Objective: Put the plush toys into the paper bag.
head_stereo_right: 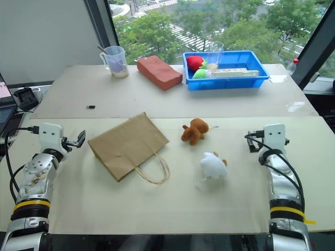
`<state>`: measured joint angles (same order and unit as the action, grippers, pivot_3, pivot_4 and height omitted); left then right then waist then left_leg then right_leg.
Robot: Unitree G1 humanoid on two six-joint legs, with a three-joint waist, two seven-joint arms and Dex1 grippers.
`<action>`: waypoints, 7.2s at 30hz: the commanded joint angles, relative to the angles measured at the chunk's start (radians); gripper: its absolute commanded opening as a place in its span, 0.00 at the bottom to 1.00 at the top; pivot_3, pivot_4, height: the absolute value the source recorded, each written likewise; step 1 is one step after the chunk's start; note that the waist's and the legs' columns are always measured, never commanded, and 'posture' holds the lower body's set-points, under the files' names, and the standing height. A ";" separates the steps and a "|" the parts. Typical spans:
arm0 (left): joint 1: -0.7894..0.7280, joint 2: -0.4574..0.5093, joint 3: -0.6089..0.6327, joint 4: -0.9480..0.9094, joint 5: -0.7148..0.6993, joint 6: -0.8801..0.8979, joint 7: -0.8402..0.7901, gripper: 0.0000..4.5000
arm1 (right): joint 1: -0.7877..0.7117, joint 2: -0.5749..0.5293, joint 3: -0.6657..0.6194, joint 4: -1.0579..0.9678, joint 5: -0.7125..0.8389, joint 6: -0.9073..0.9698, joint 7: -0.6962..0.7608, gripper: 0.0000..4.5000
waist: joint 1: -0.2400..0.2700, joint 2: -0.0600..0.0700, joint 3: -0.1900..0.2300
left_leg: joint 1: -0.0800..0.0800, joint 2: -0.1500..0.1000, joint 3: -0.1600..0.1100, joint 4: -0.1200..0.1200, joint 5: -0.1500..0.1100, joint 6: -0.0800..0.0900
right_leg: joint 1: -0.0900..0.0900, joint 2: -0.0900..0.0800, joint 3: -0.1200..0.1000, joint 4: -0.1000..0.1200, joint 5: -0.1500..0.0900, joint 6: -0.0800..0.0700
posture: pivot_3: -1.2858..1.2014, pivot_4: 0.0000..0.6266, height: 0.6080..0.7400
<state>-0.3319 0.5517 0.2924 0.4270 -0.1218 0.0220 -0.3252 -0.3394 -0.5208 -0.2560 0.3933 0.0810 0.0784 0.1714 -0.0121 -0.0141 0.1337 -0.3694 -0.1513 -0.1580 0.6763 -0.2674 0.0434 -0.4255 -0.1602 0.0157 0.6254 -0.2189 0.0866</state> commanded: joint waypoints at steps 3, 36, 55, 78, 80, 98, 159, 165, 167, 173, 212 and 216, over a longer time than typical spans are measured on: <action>-0.033 0.099 0.053 -0.035 -0.048 0.003 -0.082 0.99 | -0.017 -0.042 -0.026 -0.033 0.003 -0.023 0.021 1.00 | -0.001 0.000 0.000 | 0.000 0.000 0.000 0.000 0.000 0.000 | 0.000 0.000 0.000 0.000 0.000 0.000 | 0.52 0.24 1.00; -0.160 0.124 -0.640 -0.526 -0.036 -0.065 -1.000 0.99 | 0.070 -0.303 0.202 -0.939 0.439 0.511 0.716 1.00 | 0.024 0.002 0.002 | -0.001 0.012 0.003 0.002 -0.009 -0.001 | 0.001 0.011 0.000 -0.011 0.001 -0.002 | 0.52 0.24 1.00; -0.175 0.051 -0.757 -0.433 0.046 -0.010 -1.059 0.37 | 0.106 -0.288 0.197 -0.970 0.428 0.523 0.680 1.00 | 0.024 0.002 0.002 | -0.001 0.012 0.004 0.003 -0.009 -0.001 | 0.001 0.012 0.000 -0.010 0.001 -0.002 | 0.52 0.24 1.00; -0.296 0.100 -0.577 -0.484 -0.193 0.255 -1.152 0.02 | 0.107 -0.288 0.195 -0.941 0.411 0.497 0.684 1.00 | 0.024 0.002 0.002 | -0.001 0.012 0.004 0.003 -0.009 -0.001 | 0.001 0.012 0.000 -0.009 0.001 -0.002 | 0.52 0.24 1.00; -0.319 0.101 -0.542 -0.477 -0.234 0.305 -1.149 0.02 | 0.110 -0.289 0.196 -0.936 0.408 0.492 0.686 1.00 | 0.025 0.002 0.002 | -0.001 0.012 0.004 0.004 -0.009 -0.001 | 0.001 0.012 0.000 -0.009 0.001 -0.002 | 0.52 0.24 1.00; -0.461 0.071 -0.401 -0.411 -0.347 0.389 -1.098 0.00 | 0.049 -0.192 0.278 -0.903 0.457 0.550 0.692 0.67 | 0.022 0.002 0.002 | -0.001 0.012 0.004 0.004 -0.009 -0.002 | 0.001 0.012 0.000 -0.009 0.001 -0.002 | 0.52 0.24 1.00; -0.550 0.051 -0.099 -0.316 -0.378 0.308 -0.634 0.00 | -0.316 0.509 0.480 0.112 -0.123 0.170 0.068 0.01 | -0.048 0.001 0.002 | 0.000 0.012 0.002 0.004 -0.006 -0.007 | -0.005 0.013 0.001 0.007 0.002 -0.004 | 0.52 0.24 1.00; -0.541 0.055 -0.100 -0.324 -0.379 0.308 -0.637 0.00 | -0.311 0.493 0.470 0.123 -0.123 0.184 0.073 0.01 | -0.048 0.001 0.002 | 0.000 0.012 0.002 0.004 -0.006 -0.007 | -0.005 0.013 0.001 0.007 0.002 -0.004 | 0.52 0.24 1.00; -0.556 0.056 -0.091 -0.311 -0.376 0.296 -0.628 0.00 | -0.306 0.488 0.466 0.122 -0.120 0.190 0.078 0.01 | -0.048 0.001 0.002 | 0.000 0.012 0.002 0.004 -0.006 -0.007 | -0.005 0.013 0.001 0.007 0.002 -0.004 | 0.52 0.24 1.00; -0.608 0.041 -0.065 -0.277 -0.381 0.262 -0.604 0.00 | -0.291 0.488 0.471 0.101 -0.117 0.218 0.097 0.01 | -0.046 0.001 0.002 | 0.000 0.012 0.001 0.004 -0.006 -0.007 | -0.005 0.013 0.000 0.007 0.002 -0.004 | 0.52 0.24 1.00; -0.415 0.063 -0.179 -0.442 -0.361 0.298 -0.666 0.00 | -0.304 0.319 0.297 -0.599 0.257 0.594 0.422 0.74 | -0.045 0.001 0.002 | -0.004 0.012 0.001 0.003 -0.006 -0.007 | -0.010 0.013 0.001 0.008 0.002 -0.004 | 0.52 0.24 1.00; -0.411 0.068 -0.177 -0.440 -0.361 0.298 -0.672 0.00 | -0.251 0.159 0.196 -0.768 0.386 0.754 0.475 0.99 | -0.031 0.001 0.002 | -0.007 0.012 0.001 0.003 -0.006 -0.007 | -0.012 0.013 0.000 0.007 0.002 -0.004 | 0.52 0.24 1.00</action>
<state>-0.7357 0.6029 0.1010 0.0137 -0.4742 0.3237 -0.9946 -0.6144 -0.3175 -0.0059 -0.2766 0.3906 0.7596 0.6126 -0.0431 -0.0129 0.1353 -0.3761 -0.1393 -0.1567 0.6795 -0.2732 0.0367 -0.4372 -0.1471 0.0159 0.6323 -0.2165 0.0825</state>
